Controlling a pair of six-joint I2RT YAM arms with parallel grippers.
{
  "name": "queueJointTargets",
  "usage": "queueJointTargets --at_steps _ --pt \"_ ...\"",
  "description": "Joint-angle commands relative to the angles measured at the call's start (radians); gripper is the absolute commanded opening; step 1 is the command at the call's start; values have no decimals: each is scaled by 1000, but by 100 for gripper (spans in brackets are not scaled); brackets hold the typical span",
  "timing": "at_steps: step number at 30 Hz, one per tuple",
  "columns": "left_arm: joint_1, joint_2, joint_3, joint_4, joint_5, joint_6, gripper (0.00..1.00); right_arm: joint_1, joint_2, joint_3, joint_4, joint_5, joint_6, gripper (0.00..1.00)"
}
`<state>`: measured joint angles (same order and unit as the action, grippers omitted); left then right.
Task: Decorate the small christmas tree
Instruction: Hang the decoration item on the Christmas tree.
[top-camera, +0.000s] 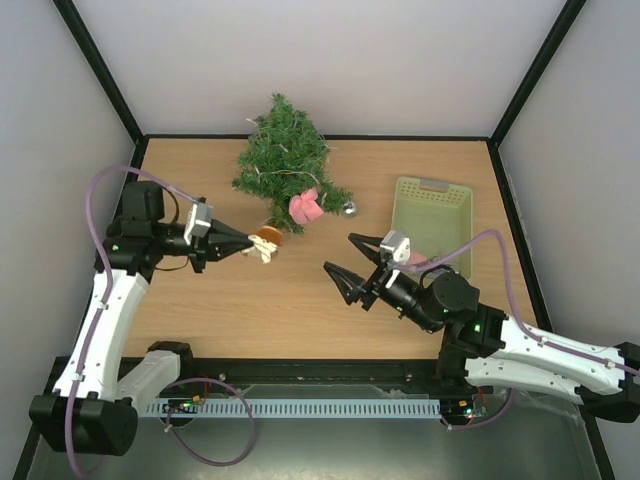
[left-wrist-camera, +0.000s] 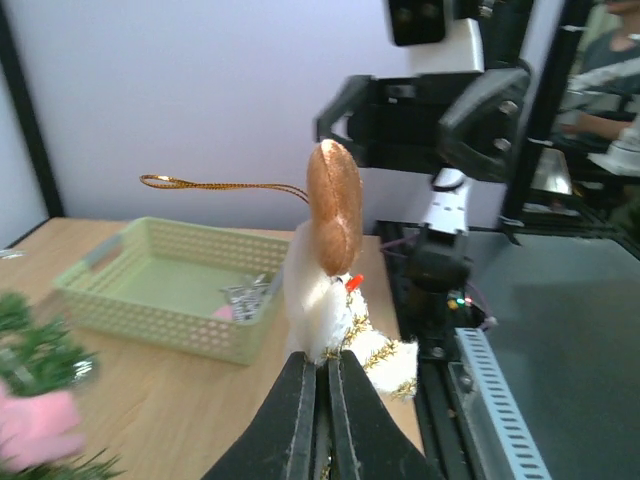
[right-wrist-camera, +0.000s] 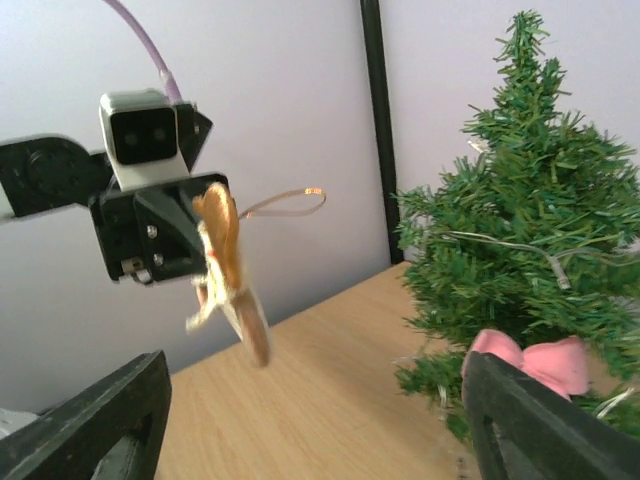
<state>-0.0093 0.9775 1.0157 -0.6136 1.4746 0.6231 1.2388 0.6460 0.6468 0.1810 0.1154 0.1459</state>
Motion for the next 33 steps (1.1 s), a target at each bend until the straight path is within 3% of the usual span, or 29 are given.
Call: queueJointTargets --at_steps 1,2,5,8,11,17,23,29,33 --pt "-89 -59 -60 113 99 74 2 7 -4 -10 64 -39 -211 68" --pt "-107 -67 -67 123 104 72 2 6 5 -7 64 -46 -248 61" --pt "-164 -84 -82 133 155 71 2 7 41 -15 62 -91 -434 52" --pt "-227 -91 -85 149 150 33 2 7 81 -34 98 -107 -596 57" --pt "-245 -87 -75 164 120 -18 2 7 131 -17 164 -96 -625 59" --pt "-246 -76 -72 205 91 -77 2 7 207 52 202 -121 -589 58" --pt "-245 -71 -82 199 83 -71 2 7 271 79 286 -33 -578 54" --pt "-242 -67 -77 127 -52 -27 2 6 272 152 194 140 -372 56" --pt "-238 -30 -44 18 -143 53 2 6 202 129 196 119 -229 57"
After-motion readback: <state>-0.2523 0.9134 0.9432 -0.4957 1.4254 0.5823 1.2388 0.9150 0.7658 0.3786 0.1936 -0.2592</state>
